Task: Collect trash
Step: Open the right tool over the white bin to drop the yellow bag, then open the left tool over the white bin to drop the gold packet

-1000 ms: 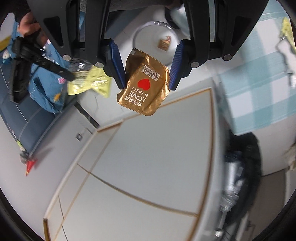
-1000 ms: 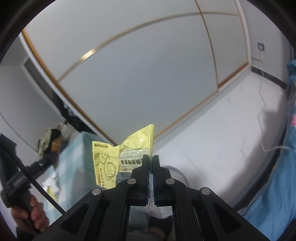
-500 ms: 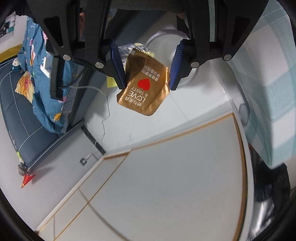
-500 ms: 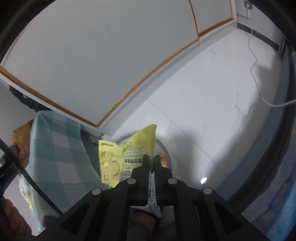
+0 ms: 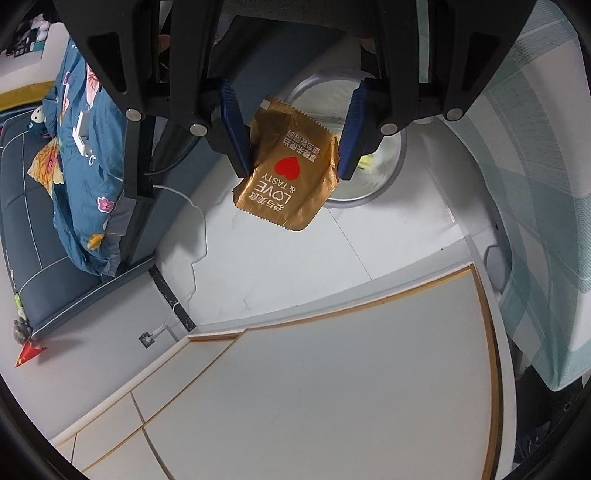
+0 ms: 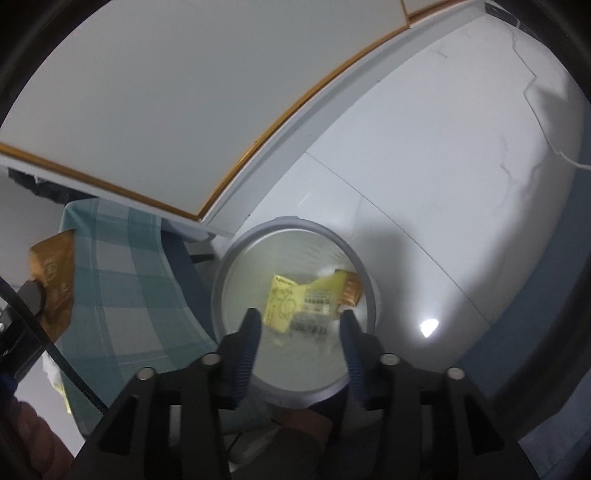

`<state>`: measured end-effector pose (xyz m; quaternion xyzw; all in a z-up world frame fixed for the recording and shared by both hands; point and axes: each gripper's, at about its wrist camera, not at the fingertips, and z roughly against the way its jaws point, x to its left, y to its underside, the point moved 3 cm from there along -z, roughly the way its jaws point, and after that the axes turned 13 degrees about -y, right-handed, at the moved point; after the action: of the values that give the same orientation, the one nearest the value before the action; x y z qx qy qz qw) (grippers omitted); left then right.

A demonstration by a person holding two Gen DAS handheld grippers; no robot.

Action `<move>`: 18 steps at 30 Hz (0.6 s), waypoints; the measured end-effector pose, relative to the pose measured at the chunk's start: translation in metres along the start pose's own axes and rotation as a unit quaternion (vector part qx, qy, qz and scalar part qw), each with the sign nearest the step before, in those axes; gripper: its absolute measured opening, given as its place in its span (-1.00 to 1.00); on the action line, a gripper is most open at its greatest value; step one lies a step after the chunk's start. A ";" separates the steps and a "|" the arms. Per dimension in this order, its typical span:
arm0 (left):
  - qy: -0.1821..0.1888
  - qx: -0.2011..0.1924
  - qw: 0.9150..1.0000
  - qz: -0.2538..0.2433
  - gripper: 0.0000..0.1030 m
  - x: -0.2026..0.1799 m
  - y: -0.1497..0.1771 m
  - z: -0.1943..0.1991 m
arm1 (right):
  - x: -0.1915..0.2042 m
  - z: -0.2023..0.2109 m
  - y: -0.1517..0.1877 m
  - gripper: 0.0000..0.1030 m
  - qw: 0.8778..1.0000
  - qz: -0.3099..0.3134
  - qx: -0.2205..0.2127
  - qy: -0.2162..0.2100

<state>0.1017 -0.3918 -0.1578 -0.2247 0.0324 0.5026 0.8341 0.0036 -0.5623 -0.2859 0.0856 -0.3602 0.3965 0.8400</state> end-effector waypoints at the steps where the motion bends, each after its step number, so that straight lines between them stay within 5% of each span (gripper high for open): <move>1: -0.001 0.003 1.000 -0.003 -0.18 -0.002 0.001 -0.001 | 0.000 0.003 0.000 0.07 1.000 0.000 -0.002 -0.006; 9: 0.009 0.041 0.999 -0.008 -0.18 -0.004 0.006 -0.019 | -0.005 0.033 0.000 0.55 0.999 -0.009 -0.045 -0.002; 18: -0.009 0.088 0.995 -0.037 -0.18 -0.016 0.012 -0.041 | -0.011 0.056 -0.001 0.68 0.998 -0.010 -0.066 -0.008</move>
<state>0.0911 -0.4171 -0.1945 -0.1470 0.0609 0.4682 0.8692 -0.0307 -0.5937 -0.2526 0.0369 -0.3913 0.3624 0.8451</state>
